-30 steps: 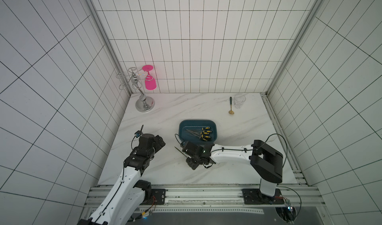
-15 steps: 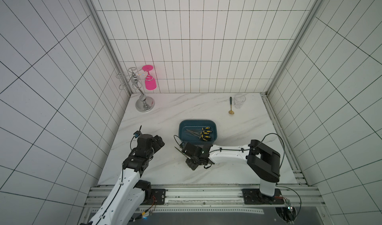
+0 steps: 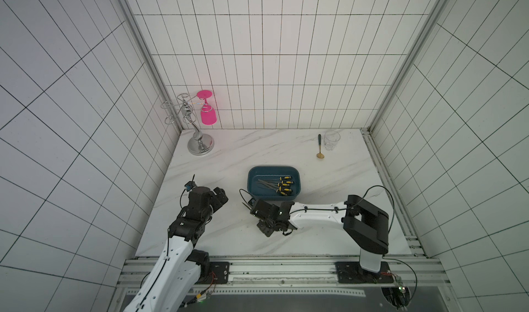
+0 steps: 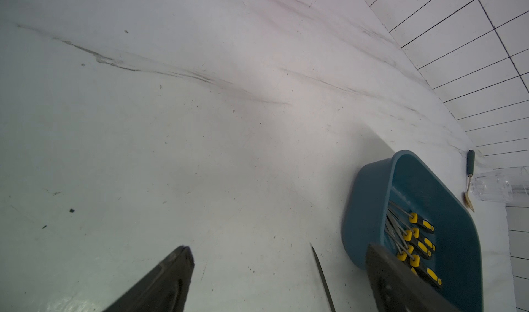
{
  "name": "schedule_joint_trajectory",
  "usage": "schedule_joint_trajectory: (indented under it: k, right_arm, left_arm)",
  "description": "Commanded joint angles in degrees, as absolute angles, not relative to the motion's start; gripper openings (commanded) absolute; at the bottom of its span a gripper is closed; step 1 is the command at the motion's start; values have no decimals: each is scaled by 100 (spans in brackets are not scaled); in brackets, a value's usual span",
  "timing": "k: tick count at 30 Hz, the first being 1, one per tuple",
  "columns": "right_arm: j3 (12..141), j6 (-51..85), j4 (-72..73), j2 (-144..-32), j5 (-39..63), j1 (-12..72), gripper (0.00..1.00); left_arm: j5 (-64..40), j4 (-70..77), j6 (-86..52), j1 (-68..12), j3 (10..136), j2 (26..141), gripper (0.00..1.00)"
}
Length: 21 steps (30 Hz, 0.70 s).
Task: Put the file tool into the storage box
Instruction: Pick up the file tool from the center of the board, then place the file tool in the storage box.
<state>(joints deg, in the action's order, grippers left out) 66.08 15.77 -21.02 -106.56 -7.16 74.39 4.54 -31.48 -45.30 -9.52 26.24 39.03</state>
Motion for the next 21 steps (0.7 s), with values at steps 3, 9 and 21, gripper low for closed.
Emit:
schedule_joint_trajectory:
  k: [3,9,21]
  right_arm:
    - [6267,1076,-1985,-9992,-827,7481,3]
    - [6246,432,-2198,-9374,-860,7398,1]
    - [6287,-577,-2386,-8580,-123,6628,1]
  left_arm:
    - [431,-3365,-4377,-925,2912,3622,98]
    - [530,-3533,-4368,-924,3104,3325,98]
    - [-14,-3194,-4194,-923,3322,3535,98]
